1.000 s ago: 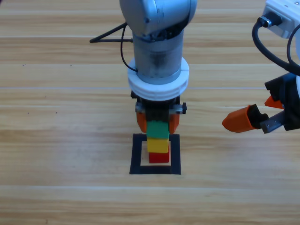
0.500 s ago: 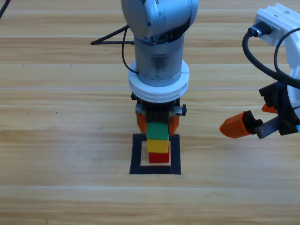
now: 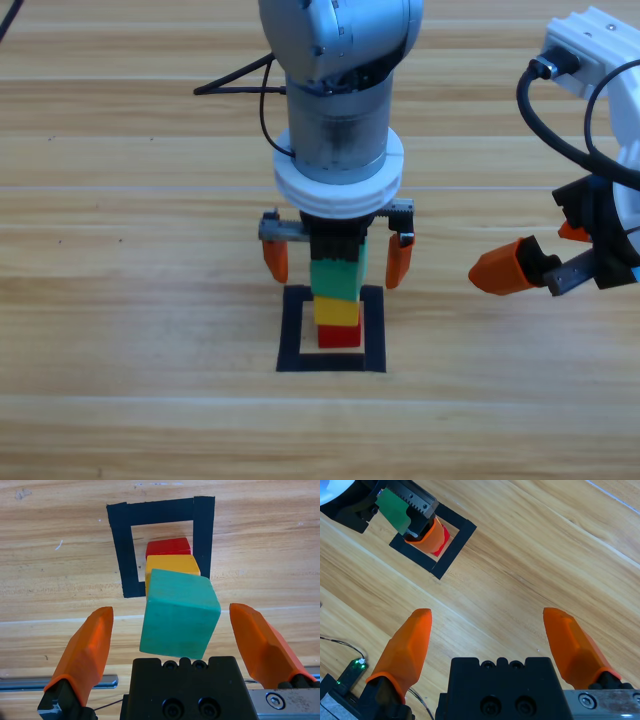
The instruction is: Stack the blocks in the rectangular block: red at the bottom, yellow in the middle, green on top
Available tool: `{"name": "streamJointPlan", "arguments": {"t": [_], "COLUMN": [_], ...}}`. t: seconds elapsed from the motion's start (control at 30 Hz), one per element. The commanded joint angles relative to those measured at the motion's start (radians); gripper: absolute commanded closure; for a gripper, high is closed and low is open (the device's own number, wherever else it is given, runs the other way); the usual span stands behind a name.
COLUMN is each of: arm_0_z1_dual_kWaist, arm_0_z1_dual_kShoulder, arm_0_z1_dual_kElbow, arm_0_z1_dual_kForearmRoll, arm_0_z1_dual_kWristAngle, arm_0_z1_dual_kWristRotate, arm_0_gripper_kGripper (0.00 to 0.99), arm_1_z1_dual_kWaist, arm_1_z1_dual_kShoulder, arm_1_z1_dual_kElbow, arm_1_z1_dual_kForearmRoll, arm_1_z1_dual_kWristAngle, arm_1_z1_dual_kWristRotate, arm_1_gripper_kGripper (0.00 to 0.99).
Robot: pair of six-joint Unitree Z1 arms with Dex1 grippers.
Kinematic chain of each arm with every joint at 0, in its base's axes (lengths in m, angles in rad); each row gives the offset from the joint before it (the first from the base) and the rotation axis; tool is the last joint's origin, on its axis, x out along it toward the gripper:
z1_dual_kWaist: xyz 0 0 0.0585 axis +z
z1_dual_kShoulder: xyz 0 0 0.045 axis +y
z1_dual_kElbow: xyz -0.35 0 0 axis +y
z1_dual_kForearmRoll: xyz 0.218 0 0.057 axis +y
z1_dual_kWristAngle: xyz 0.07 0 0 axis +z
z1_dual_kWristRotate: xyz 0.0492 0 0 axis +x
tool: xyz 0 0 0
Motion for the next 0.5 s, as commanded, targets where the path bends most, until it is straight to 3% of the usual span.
{"name": "streamJointPlan", "arguments": {"t": [0.03, 0.33, 0.5], "arm_0_z1_dual_kWaist": [-0.019, -0.017, -0.019], "arm_0_z1_dual_kShoulder": [-0.017, -0.391, -0.637], "arm_0_z1_dual_kElbow": [-0.017, -0.039, 0.162], "arm_0_z1_dual_kForearmRoll": [0.006, 0.005, -0.104], "arm_0_z1_dual_kWristAngle": [0.037, 0.22, 0.272], "arm_0_z1_dual_kWristRotate": [-0.009, 0.06, 0.218], "arm_0_gripper_kGripper": [0.0, 0.0, 0.0], "arm_1_z1_dual_kWaist": [-0.002, -0.002, -0.002], "arm_1_z1_dual_kShoulder": [0.029, 0.029, 0.03], "arm_1_z1_dual_kElbow": [0.015, 0.021, 0.02], "arm_1_z1_dual_kForearmRoll": [-0.021, -0.028, -0.028], "arm_1_z1_dual_kWristAngle": [0.006, 0.0, 0.0], "arm_1_z1_dual_kWristRotate": [-0.007, -0.013, -0.013], "arm_1_gripper_kGripper": [0.01, 0.008, 0.008]}}
